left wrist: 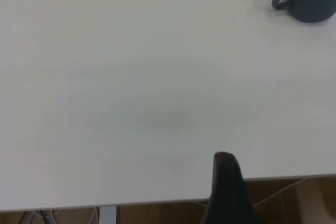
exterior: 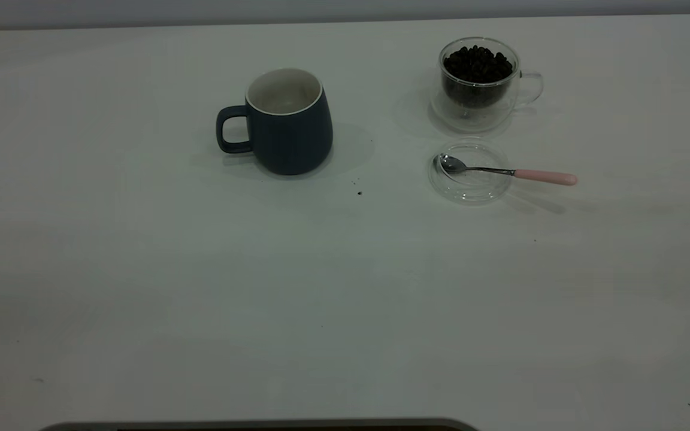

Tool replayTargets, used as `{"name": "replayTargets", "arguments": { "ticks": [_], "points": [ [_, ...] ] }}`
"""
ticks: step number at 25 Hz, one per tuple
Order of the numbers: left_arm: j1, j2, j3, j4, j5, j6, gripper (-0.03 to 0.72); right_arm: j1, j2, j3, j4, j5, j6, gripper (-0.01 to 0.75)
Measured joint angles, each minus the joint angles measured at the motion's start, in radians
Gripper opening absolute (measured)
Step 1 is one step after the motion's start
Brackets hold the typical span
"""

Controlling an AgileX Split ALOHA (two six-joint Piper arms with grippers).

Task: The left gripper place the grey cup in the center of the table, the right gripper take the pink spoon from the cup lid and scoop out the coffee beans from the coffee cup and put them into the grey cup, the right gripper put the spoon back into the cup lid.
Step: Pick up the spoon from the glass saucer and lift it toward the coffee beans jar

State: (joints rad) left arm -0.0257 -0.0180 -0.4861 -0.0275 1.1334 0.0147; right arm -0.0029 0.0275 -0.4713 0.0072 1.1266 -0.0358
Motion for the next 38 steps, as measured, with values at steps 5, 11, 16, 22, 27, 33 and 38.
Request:
{"name": "replayTargets", "arguments": {
  "ticks": [5, 11, 16, 22, 27, 33, 38],
  "points": [
    [0.000, 0.000, 0.000, -0.001, 0.000, 0.000, 0.565, 0.000, 0.000, 0.000, 0.000, 0.000, 0.000, 0.519],
    [0.000, 0.000, 0.000, -0.002, 0.000, 0.000, 0.565, 0.000, 0.000, 0.000, 0.000, 0.000, 0.000, 0.519],
    [0.000, 0.000, 0.000, -0.002, 0.000, 0.000, 0.565, 0.000, 0.000, 0.000, 0.000, 0.000, 0.000, 0.519],
    [0.000, 0.000, 0.000, -0.002, 0.000, 0.000, 0.565, 0.000, 0.000, 0.000, 0.000, 0.000, 0.000, 0.519],
    [0.000, 0.000, 0.000, -0.003, 0.000, 0.000, 0.565, 0.000, 0.000, 0.000, 0.000, 0.000, 0.000, 0.519],
    [0.000, 0.000, 0.000, -0.003, 0.000, 0.000, 0.565, 0.000, 0.000, 0.000, 0.002, 0.000, 0.000, 0.519],
    [0.000, 0.000, 0.000, -0.003, 0.000, 0.000, 0.565, 0.000, 0.000, -0.001, 0.032, -0.007, 0.036, 0.519]
  ]
}}
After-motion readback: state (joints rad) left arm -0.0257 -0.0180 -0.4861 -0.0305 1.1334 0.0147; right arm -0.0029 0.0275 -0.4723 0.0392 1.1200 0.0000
